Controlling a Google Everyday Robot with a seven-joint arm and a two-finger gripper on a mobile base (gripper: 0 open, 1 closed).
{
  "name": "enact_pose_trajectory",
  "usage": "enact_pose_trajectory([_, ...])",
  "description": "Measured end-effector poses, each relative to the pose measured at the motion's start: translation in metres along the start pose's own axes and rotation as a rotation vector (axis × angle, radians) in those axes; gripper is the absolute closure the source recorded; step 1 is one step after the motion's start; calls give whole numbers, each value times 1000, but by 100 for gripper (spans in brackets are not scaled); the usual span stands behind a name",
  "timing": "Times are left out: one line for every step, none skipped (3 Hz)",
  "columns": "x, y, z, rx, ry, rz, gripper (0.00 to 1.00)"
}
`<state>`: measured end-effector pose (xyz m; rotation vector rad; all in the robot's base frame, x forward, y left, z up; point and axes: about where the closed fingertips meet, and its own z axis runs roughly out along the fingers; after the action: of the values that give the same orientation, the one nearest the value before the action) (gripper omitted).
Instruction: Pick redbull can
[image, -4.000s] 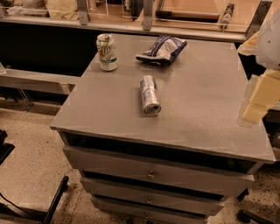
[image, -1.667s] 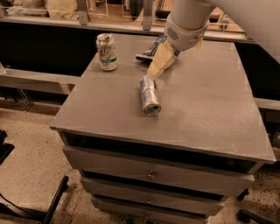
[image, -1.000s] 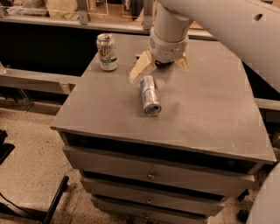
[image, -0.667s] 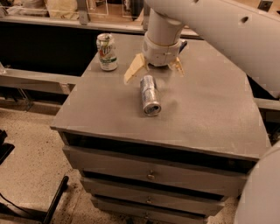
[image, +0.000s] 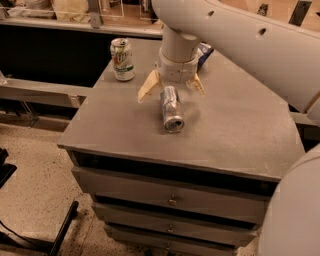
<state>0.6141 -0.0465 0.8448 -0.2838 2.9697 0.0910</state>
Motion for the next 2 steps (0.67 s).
enact_pose_trajectory([-2, 1, 8, 12, -17, -20, 16])
enact_pose_trajectory([-5, 1, 11, 1, -45, -73, 39])
